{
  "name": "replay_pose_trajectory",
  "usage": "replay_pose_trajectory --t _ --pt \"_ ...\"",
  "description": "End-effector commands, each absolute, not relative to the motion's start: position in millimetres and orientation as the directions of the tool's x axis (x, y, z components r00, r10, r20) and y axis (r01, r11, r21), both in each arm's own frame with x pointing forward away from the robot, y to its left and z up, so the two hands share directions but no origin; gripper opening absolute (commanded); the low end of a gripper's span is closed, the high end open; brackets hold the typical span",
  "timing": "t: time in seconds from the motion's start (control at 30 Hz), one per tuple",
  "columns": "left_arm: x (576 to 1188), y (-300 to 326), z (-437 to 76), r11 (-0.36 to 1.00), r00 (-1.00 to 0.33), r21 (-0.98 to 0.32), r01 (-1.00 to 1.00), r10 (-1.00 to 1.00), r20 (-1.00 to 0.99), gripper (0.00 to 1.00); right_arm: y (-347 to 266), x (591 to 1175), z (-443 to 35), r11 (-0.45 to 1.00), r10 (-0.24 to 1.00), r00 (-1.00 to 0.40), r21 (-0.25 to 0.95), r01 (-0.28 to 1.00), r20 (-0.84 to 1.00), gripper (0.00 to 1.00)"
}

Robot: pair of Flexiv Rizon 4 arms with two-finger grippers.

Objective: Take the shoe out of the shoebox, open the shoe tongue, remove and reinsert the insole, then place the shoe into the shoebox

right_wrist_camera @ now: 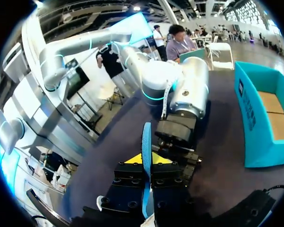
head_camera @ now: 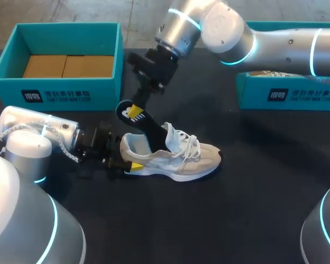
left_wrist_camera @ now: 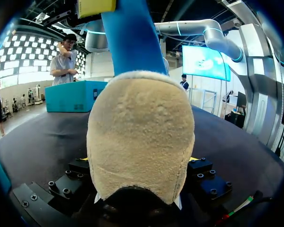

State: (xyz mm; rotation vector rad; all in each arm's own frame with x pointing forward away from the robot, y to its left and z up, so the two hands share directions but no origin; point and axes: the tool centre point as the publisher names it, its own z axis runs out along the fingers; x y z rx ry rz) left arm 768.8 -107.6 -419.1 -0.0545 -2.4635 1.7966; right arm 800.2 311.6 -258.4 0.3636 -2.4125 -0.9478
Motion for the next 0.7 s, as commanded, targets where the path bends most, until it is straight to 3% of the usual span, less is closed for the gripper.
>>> replay_pose_trajectory --t 0.03,0.37,0.7 --pt "769.9 -107.6 -421.5 0.309 -0.995 -0.951 -0.026 0.084 0.054 0.0 304.5 798.6 -231.2 0.704 -0.397 -0.874 0.704 -0.094 0.28 0.0" --pt "769.9 -107.6 -421.5 0.309 -0.995 -0.951 -0.026 0.084 0.054 0.0 306.3 805.0 -191.5 0.586 -0.474 -0.871 0.784 -0.205 0.126 0.0" --pt "769.9 -107.6 -421.5 0.309 -0.995 -0.951 -0.026 0.084 0.054 0.0 312.6 807.1 -179.5 0.506 -0.475 -0.879 0.826 -0.247 0.028 0.0"
